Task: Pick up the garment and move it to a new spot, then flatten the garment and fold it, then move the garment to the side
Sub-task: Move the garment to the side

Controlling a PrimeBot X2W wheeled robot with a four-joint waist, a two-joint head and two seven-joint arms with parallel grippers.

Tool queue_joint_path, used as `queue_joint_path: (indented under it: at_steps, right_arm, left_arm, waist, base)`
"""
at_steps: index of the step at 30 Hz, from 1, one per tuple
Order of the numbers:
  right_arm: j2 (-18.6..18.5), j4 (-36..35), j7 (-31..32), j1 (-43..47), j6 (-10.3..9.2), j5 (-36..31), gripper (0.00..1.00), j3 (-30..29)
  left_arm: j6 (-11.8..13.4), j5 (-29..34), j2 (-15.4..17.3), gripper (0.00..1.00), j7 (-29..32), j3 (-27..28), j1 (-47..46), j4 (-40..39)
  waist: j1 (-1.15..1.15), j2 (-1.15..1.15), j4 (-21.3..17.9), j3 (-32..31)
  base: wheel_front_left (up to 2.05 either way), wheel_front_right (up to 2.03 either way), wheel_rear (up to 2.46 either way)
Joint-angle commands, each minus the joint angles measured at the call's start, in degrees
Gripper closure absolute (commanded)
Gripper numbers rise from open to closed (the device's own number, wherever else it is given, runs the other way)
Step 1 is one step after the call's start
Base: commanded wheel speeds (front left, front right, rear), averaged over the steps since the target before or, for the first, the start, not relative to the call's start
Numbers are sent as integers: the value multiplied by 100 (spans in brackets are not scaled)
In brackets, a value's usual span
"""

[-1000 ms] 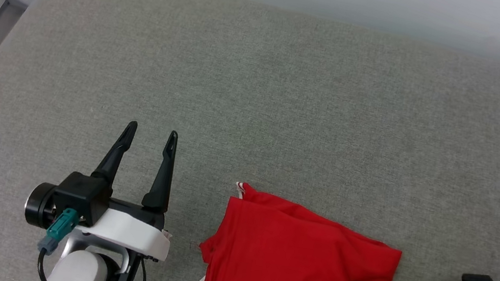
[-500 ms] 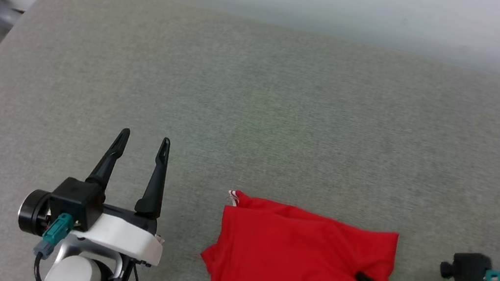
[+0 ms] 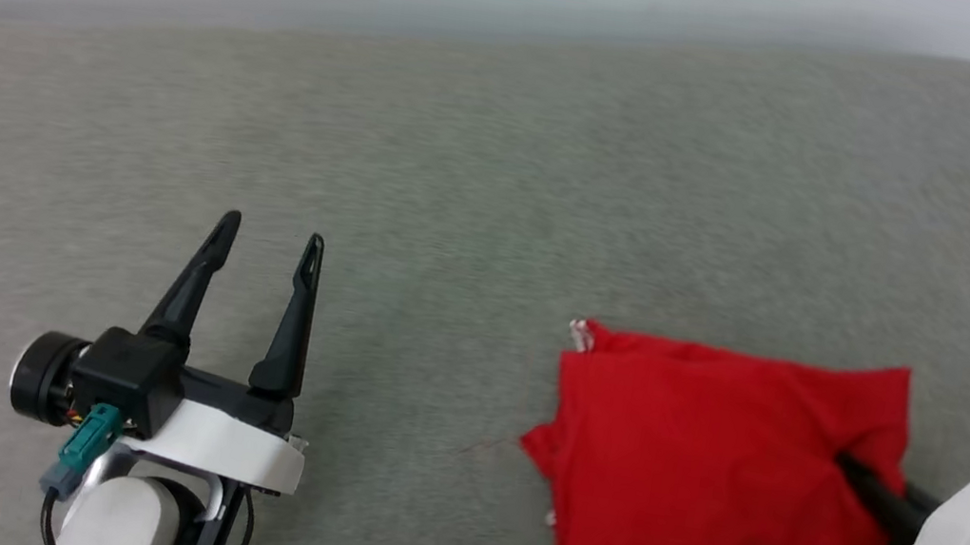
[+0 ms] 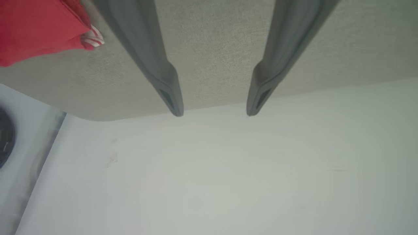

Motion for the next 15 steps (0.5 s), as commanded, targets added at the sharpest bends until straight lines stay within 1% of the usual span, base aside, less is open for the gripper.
queue_joint_path:
  at_steps: [1, 4, 8, 11, 15]
  right_arm:
    - [-34, 9, -66, -213, -4, -69, 100, -39]
    - [-151, 160, -213, -579, -4, -407, 100, -52]
    - [-344, 487, -465, -1182, -4, -558, 100, -85]
    - [-602, 797, -696, -1552, -7, -763, 100, -252]
    - [-957, 1253, -1013, -2054, -5, -1030, 100, -469]
  left_arm:
    - [-16, 44, 34, 0, -13, 8, -92, -50]
    - [-60, 142, 162, 0, 68, -47, -247, -219]
    - [-89, 283, 368, 0, 302, -55, -472, -583]
    - [-146, 362, 457, 0, 477, -122, -722, -850]
    - [-231, 435, 533, 0, 652, -197, -1035, -1073]
  waist:
    - [0, 0, -654, 432]
    - [0, 0, -1025, 755]
    - [0, 0, -1415, 1258]
    - [0, 0, -1516, 1563]
    - [0, 0, -1493, 1935]
  base:
    - [0, 0, 0]
    - [0, 0, 0]
    - [0, 0, 0]
    - [0, 0, 0]
    - [0, 0, 0]
